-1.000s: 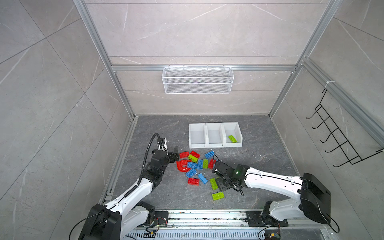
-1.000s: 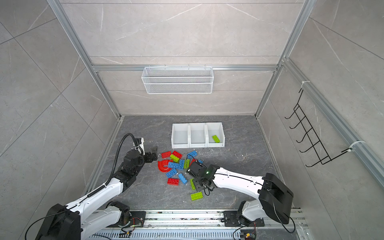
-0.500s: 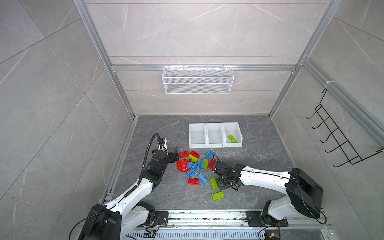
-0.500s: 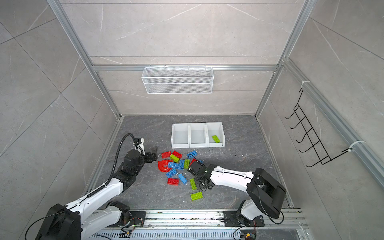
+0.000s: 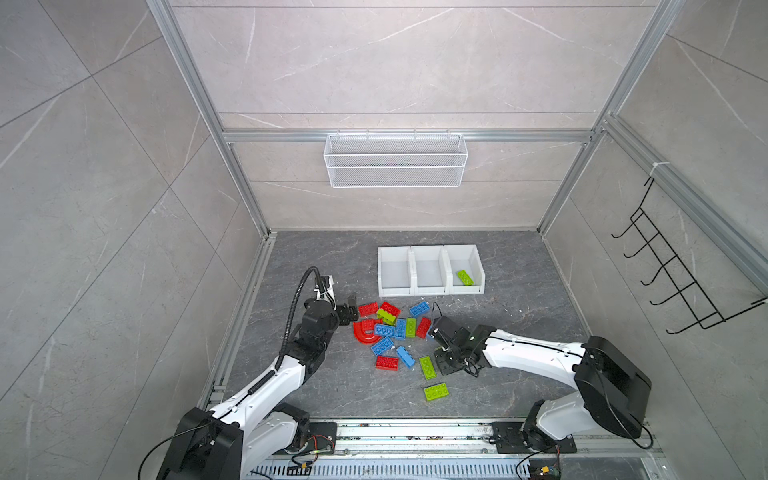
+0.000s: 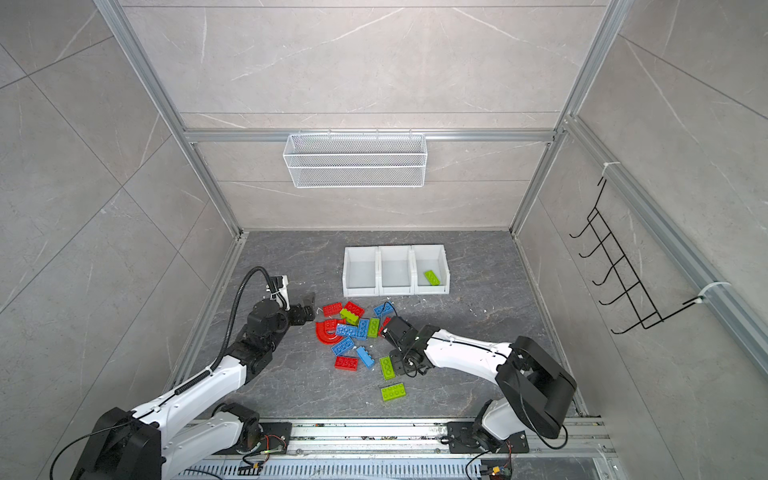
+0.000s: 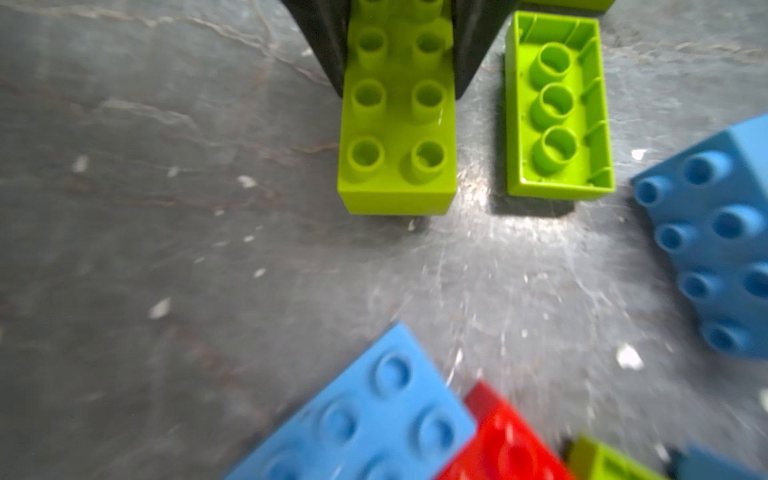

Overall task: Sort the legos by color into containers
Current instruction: 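Carry the lime-green brick into the same bin compartment and release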

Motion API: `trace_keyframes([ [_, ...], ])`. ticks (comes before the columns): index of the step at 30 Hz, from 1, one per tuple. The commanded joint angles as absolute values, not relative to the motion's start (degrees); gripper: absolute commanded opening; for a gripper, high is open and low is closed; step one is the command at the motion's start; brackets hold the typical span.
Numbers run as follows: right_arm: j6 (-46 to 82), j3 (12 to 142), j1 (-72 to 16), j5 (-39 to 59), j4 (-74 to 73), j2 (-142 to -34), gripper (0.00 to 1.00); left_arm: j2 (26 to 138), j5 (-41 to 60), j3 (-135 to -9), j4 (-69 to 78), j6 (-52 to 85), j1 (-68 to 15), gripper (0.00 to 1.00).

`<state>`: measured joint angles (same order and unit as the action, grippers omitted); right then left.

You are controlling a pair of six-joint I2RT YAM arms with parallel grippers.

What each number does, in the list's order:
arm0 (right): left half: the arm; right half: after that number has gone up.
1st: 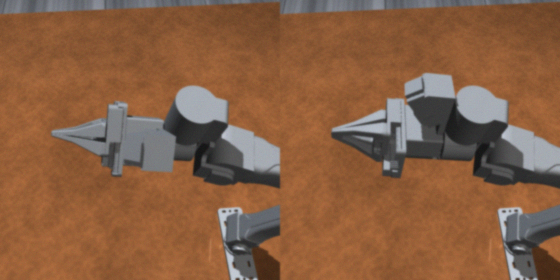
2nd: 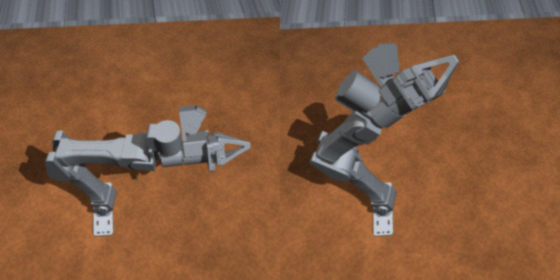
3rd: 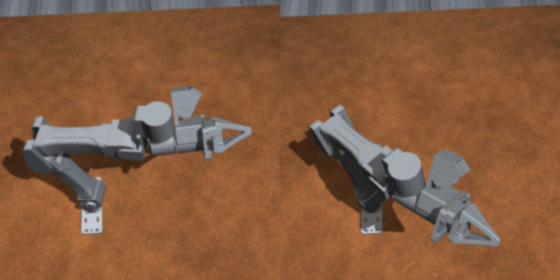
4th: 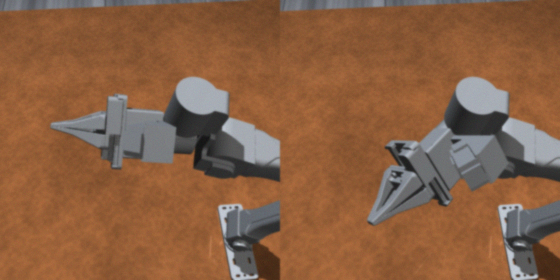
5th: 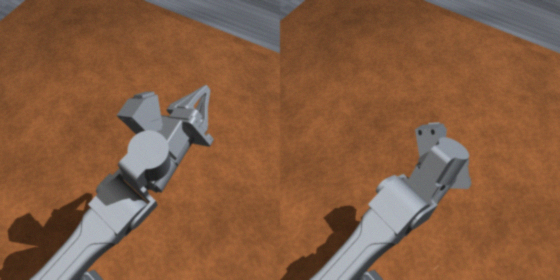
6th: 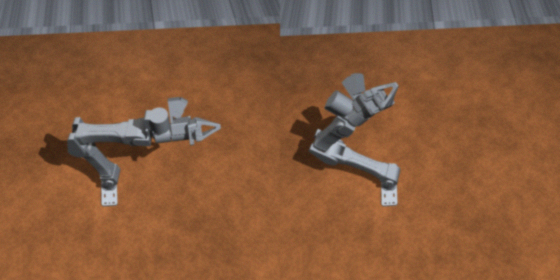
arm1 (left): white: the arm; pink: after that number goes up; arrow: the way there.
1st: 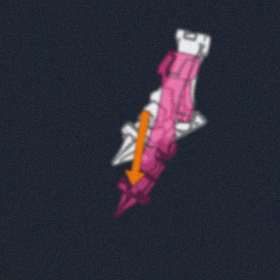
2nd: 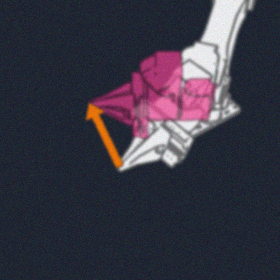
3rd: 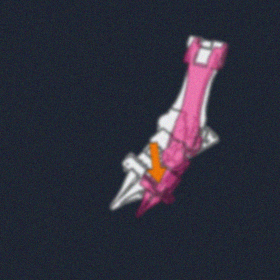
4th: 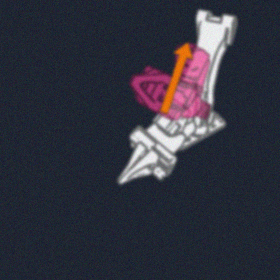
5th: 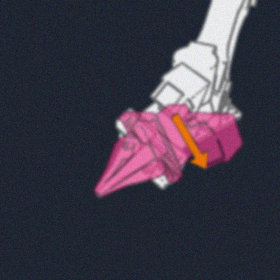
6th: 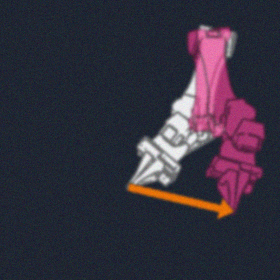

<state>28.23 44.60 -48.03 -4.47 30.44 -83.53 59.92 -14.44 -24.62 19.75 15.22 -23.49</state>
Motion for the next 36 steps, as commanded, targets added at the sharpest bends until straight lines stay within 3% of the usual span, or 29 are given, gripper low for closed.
trace_keyframes([
  [1,24.3,47.1,-43.3,-2.0,32.4,-78.2,0.2,59.3,-14.5,-24.7,22.2,14.5,-23.3,1.0],
  [8,17.5,59.3,-29.7,3.9,34.6,-77.9,0.18,59.5,-14.4,-24.6,22.5,14.7,-23.3,1.0],
  [16,14.6,77.3,-18.0,6.0,32.2,-94.1,0.16,58.8,-14.6,-24.4,22.2,14.7,-23.3,1.0],
  [22,12.8,86.8,-14.2,4.4,31.9,-106.7,0.15,58.4,-14.9,-24.1,22.4,14.8,-23.3,1.0],
  [30,14.0,87.4,-10.7,7.8,28.4,-112.4,0.16,58.3,-15.8,-23.9,22.7,14.8,-23.3,1.0],
  [34,13.5,88.3,-9.9,8.9,29.1,-114.2,0.22,58.3,-14.8,-23.9,22.9,14.5,-23.3,1.0],
  [36,13.0,88.0,-9.6,8.5,29.1,-114.1,0.31,58.3,-15.1,-23.9,22.9,14.5,-23.3,1.0],
])
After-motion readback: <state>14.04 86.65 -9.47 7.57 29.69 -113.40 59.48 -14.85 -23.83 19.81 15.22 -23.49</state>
